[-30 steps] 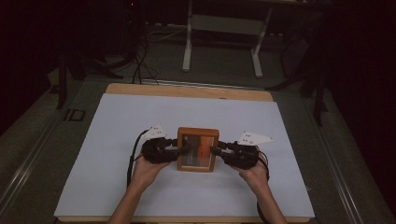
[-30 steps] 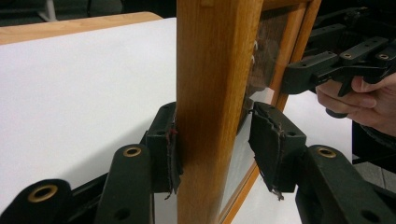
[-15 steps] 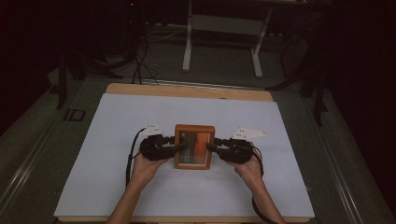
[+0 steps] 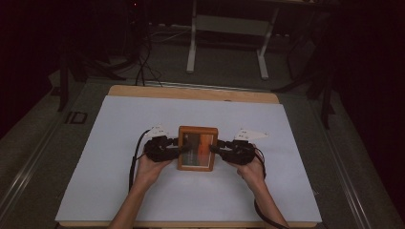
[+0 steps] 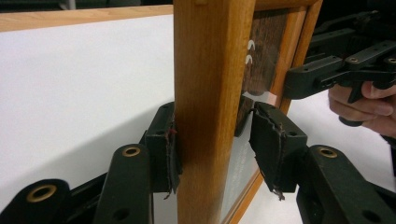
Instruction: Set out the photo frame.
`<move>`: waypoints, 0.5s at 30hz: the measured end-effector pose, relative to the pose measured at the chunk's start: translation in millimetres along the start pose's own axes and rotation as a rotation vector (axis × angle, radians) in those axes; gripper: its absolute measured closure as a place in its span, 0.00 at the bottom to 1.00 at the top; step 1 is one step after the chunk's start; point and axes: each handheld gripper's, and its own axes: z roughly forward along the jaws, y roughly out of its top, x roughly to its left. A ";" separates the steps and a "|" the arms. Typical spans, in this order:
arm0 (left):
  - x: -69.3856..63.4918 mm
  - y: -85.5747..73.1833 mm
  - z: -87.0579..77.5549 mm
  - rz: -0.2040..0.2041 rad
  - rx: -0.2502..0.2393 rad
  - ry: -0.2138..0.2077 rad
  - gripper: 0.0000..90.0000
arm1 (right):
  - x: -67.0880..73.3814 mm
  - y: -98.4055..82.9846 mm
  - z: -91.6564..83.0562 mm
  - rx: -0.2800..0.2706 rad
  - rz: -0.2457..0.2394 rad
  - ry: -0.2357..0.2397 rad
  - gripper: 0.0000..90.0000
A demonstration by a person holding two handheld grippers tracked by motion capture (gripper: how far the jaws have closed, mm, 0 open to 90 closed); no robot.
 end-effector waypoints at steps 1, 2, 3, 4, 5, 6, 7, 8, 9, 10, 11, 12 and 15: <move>1.3 -0.1 0.7 -0.001 -0.002 0.000 0.60 | -0.8 0.2 0.4 0.000 0.000 0.000 0.73; 2.1 -0.3 0.8 -0.005 -0.002 -0.001 0.60 | -1.4 0.4 0.7 0.001 0.001 0.002 0.73; 2.8 -0.5 1.1 -0.007 -0.004 -0.003 0.60 | -1.9 0.6 1.2 0.002 0.002 0.003 0.73; 3.4 -0.6 1.1 -0.010 -0.004 -0.002 0.60 | -2.3 0.8 1.7 0.002 0.004 0.002 0.73; 3.8 -0.8 1.3 -0.013 -0.005 -0.002 0.60 | -2.7 0.9 2.3 0.000 0.007 0.003 0.73; 4.1 -0.9 1.4 -0.014 -0.005 -0.001 0.60 | -3.2 1.1 2.6 0.001 0.009 0.006 0.73; 4.6 -0.9 1.5 -0.016 -0.005 0.000 0.60 | -3.8 1.3 3.2 0.002 0.009 0.007 0.73; 5.0 -1.0 1.7 -0.018 -0.006 0.000 0.60 | -4.3 1.5 3.7 0.001 0.010 0.008 0.73; 5.4 -1.2 1.9 -0.022 -0.007 0.001 0.60 | -4.9 1.6 4.2 0.000 0.012 0.008 0.73; 5.7 -1.4 2.3 -0.024 -0.009 0.003 0.60 | -5.5 1.7 4.7 -0.002 0.013 0.008 0.73; 5.7 -1.4 2.3 -0.024 -0.009 0.003 0.60 | -5.5 1.7 4.7 -0.002 0.013 0.008 0.73; 6.0 -1.9 3.5 -0.027 -0.015 0.008 0.60 | -7.3 1.3 5.6 -0.004 0.024 0.012 0.73; 6.0 -1.9 4.4 -0.030 -0.017 0.012 0.60 | -8.6 0.2 6.1 -0.009 0.033 0.014 0.73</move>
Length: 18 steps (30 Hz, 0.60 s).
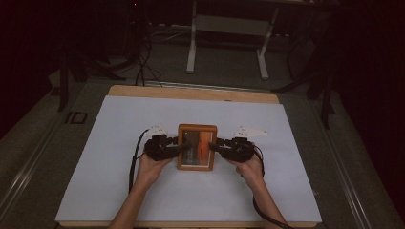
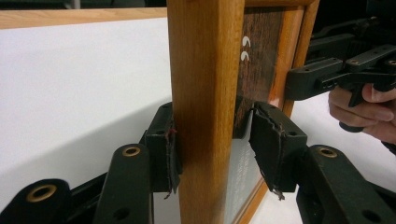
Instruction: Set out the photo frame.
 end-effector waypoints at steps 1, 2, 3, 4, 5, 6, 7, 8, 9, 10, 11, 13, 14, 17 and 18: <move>0.3 0.0 0.5 -0.002 -0.001 0.002 0.60 | -2.0 -1.3 0.6 -0.009 0.007 0.006 0.73; 0.3 0.0 0.5 -0.002 -0.001 0.002 0.60 | -2.0 -1.3 0.6 -0.009 0.007 0.006 0.73; 1.1 -0.3 1.1 -0.007 -0.003 0.004 0.60 | -3.5 -1.2 1.4 -0.008 0.011 0.010 0.73; 1.1 -0.3 1.1 -0.007 -0.003 0.004 0.60 | -3.5 -1.2 1.4 -0.008 0.011 0.010 0.73; 1.3 -0.4 1.5 -0.008 -0.004 0.008 0.60 | -4.1 -1.0 1.8 -0.008 0.015 0.011 0.73; 0.9 -0.7 2.6 0.001 -0.005 0.014 0.60 | -5.2 -0.8 2.3 -0.008 0.018 0.013 0.72; 0.7 -0.8 3.0 0.004 -0.005 0.016 0.60 | -7.1 -0.8 2.9 -0.008 0.023 0.016 0.72; 0.7 -0.7 3.1 0.003 -0.005 0.016 0.60 | -8.0 -1.0 2.8 -0.007 0.026 0.019 0.72; 0.7 -0.7 3.1 0.004 -0.005 0.015 0.60 | -8.6 -1.2 2.8 -0.009 0.024 0.020 0.72; 0.9 -0.7 3.0 0.004 -0.004 0.015 0.60 | -8.7 -1.3 2.8 -0.009 0.024 0.022 0.72; 1.2 -0.7 2.8 0.003 -0.004 0.014 0.60 | -8.7 -1.2 2.9 -0.009 0.024 0.022 0.72; 1.6 -0.7 2.5 0.003 -0.003 0.011 0.60 | -7.5 -0.8 3.0 -0.007 0.024 0.019 0.72; 1.7 -0.7 2.4 0.004 -0.003 0.010 0.60 | -6.9 -0.7 2.9 -0.008 0.022 0.017 0.72; 1.3 -0.6 2.3 0.007 -0.002 0.009 0.60 | -6.0 -1.6 2.4 -0.012 0.022 0.014 0.72; 1.4 -0.6 2.2 0.006 -0.002 0.009 0.60 | -5.8 -1.8 2.3 -0.013 0.023 0.014 0.72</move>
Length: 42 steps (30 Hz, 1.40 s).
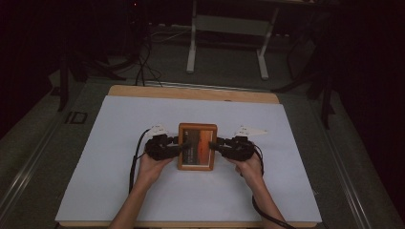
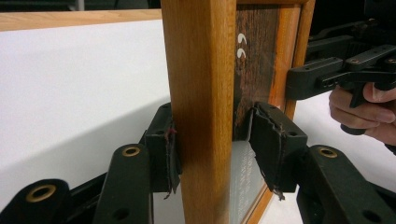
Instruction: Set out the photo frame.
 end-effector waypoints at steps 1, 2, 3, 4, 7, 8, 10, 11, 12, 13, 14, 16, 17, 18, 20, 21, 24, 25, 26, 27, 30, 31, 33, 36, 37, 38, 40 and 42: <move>0.0 0.0 -0.1 0.000 0.000 0.000 0.60 | 0.2 -0.2 -0.1 0.000 0.000 0.000 0.72; 0.0 0.1 -0.2 -0.001 0.001 0.001 0.59 | 0.4 -0.4 -0.2 -0.002 0.000 -0.001 0.72; -0.2 0.1 -0.2 -0.002 0.001 0.002 0.59 | 0.7 -0.6 -0.2 -0.002 0.002 -0.002 0.72; -0.6 0.3 -0.3 -0.003 0.002 0.004 0.59 | 0.7 -0.7 -0.2 -0.003 0.001 -0.001 0.72; -1.7 0.7 -0.7 0.005 0.011 0.018 0.58 | 0.4 -0.9 -0.2 -0.003 -0.001 0.000 0.72; -1.5 0.7 -1.1 0.007 0.015 0.025 0.58 | 0.4 -0.7 -0.2 -0.001 -0.003 -0.001 0.72; 0.4 0.4 -2.6 -0.003 0.017 0.027 0.55 | 0.9 -0.2 0.0 0.003 -0.005 -0.010 0.71; 1.4 0.4 -3.8 -0.005 0.017 0.029 0.55 | 1.5 0.1 -0.1 0.006 -0.005 -0.011 0.71; 1.9 0.3 -4.8 -0.007 0.017 0.031 0.54 | 2.4 0.3 0.1 0.008 -0.008 -0.015 0.69; 2.2 0.2 -5.7 -0.009 0.018 0.032 0.54 | 3.3 0.6 0.3 0.012 -0.014 -0.019 0.68; 2.4 0.3 -6.7 -0.006 0.022 0.036 0.54 | 4.2 0.8 0.4 0.015 -0.020 -0.023 0.68; 2.3 0.2 -7.5 -0.004 0.023 0.038 0.54 | 5.8 1.2 0.3 0.021 -0.028 -0.027 0.66; 1.7 0.2 -9.4 0.000 0.025 0.042 0.54 | 6.4 1.5 0.0 0.026 -0.030 -0.029 0.66; 1.3 0.3 -10.3 0.002 0.026 0.041 0.54 | 6.8 1.5 -0.3 0.027 -0.033 -0.031 0.65; 0.5 0.7 -12.7 0.005 0.025 0.046 0.53 | 7.5 1.4 -1.4 0.032 -0.039 -0.032 0.64; 0.3 0.8 -13.9 0.007 0.022 0.048 0.53 | 7.8 1.3 -2.0 0.035 -0.040 -0.034 0.63; 0.1 0.8 -18.9 0.007 0.021 0.062 0.52 | 9.4 2.0 -5.8 0.061 -0.055 -0.049 0.62; 0.2 0.8 -20.7 0.003 0.020 0.063 0.52 | 9.9 2.3 -6.8 0.067 -0.062 -0.056 0.62; 0.4 0.9 -22.3 0.002 0.019 0.065 0.52 | 10.5 2.9 -8.3 0.077 -0.070 -0.063 0.62; 0.5 1.0 -24.0 0.003 0.019 0.069 0.52 | 11.1 3.5 -9.9 0.085 -0.074 -0.071 0.61; -1.6 1.4 -28.2 0.014 0.020 0.103 0.52 | 13.4 5.0 -14.0 0.107 -0.090 -0.092 0.61; -3.0 1.7 -29.7 0.028 0.023 0.124 0.52 | 14.6 5.2 -15.4 0.117 -0.096 -0.100 0.60; -6.3 2.1 -33.3 0.055 0.027 0.148 0.52 | 17.1 5.4 -19.2 0.129 -0.107 -0.108 0.60; -10.7 2.6 -37.7 0.081 0.040 0.177 0.52 | 20.2 4.8 -25.9 0.137 -0.117 -0.112 0.60; -11.9 2.5 -38.8 0.085 0.047 0.185 0.51 | 21.1 4.3 -27.9 0.141 -0.122 -0.118 0.59; -13.0 2.2 -39.9 0.088 0.054 0.191 0.51 | 21.9 3.7 -29.8 0.148 -0.127 -0.126 0.59; -14.7 0.9 -43.1 0.104 0.070 0.208 0.51 | 22.4 1.0 -33.5 0.160 -0.133 -0.130 0.59; -15.1 -0.5 -46.1 0.108 0.080 0.215 0.51 | 21.6 -3.4 -37.2 0.185 -0.144 -0.143 0.58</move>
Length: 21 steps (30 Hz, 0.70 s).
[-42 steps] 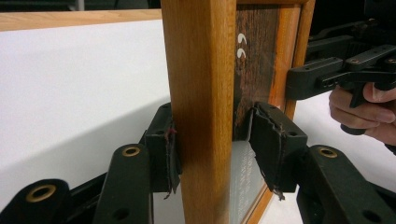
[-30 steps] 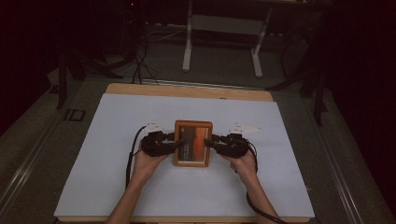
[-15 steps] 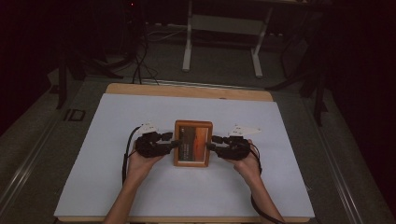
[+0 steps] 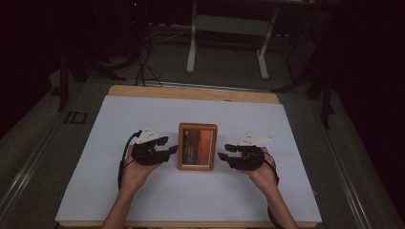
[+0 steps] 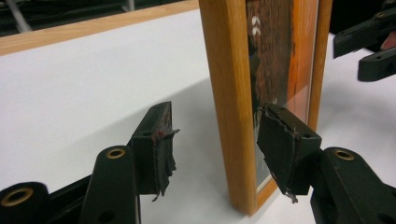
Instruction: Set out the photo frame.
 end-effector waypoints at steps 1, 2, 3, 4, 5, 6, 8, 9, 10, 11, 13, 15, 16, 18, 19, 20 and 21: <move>0.6 -1.1 -1.6 0.002 0.004 0.005 0.51 | -0.5 -3.0 -1.1 0.014 -0.001 -0.010 0.58; 1.2 -2.3 -2.9 0.000 0.013 0.007 0.51 | -1.5 -6.3 -2.1 0.025 -0.003 -0.018 0.58; 2.2 -3.5 -3.8 0.000 0.018 0.010 0.51 | -2.5 -9.6 -3.1 0.036 0.001 -0.024 0.58; 3.4 -5.2 -4.9 -0.001 0.025 0.016 0.50 | -3.5 -13.0 -4.3 0.046 0.006 -0.027 0.58; 4.1 -6.2 -5.3 -0.005 0.028 0.019 0.50 | -5.0 -17.2 -5.8 0.056 0.008 -0.033 0.58; 5.1 -7.9 -5.9 -0.009 0.030 0.023 0.50 | -5.4 -19.6 -6.8 0.060 0.014 -0.037 0.57; 7.2 -11.2 -6.9 -0.021 0.037 0.029 0.50 | -6.9 -26.6 -9.4 0.062 0.023 -0.046 0.57; 8.3 -12.9 -7.2 -0.025 0.041 0.030 0.50 | -7.6 -30.4 -10.3 0.064 0.028 -0.054 0.57; 9.0 -15.2 -7.1 -0.032 0.046 0.032 0.50 | -9.1 -34.0 -10.9 0.067 0.032 -0.060 0.57; 9.2 -16.7 -7.0 -0.036 0.050 0.034 0.50 | -11.0 -37.9 -11.1 0.079 0.038 -0.068 0.57; 9.7 -21.8 -6.5 -0.039 0.066 0.038 0.50 | -13.7 -42.3 -12.3 0.085 0.044 -0.082 0.57; 10.9 -28.2 -5.5 -0.047 0.090 0.044 0.50 | -16.3 -46.9 -14.7 0.080 0.062 -0.081 0.57; 11.8 -31.6 -4.9 -0.053 0.100 0.046 0.49 | -17.4 -49.1 -15.8 0.080 0.069 -0.084 0.57; 13.2 -37.6 -3.6 -0.056 0.134 0.066 0.49 | -20.4 -52.8 -18.4 0.084 0.080 -0.092 0.56; 13.6 -40.3 -2.9 -0.050 0.153 0.089 0.49 | -21.7 -54.6 -19.6 0.085 0.087 -0.096 0.56; 13.6 -42.9 -1.7 -0.039 0.178 0.122 0.48 | -22.8 -56.4 -20.9 0.088 0.092 -0.105 0.56; 13.9 -45.7 -0.7 -0.022 0.214 0.163 0.47 | -23.5 -58.2 -22.4 0.095 0.097 -0.117 0.55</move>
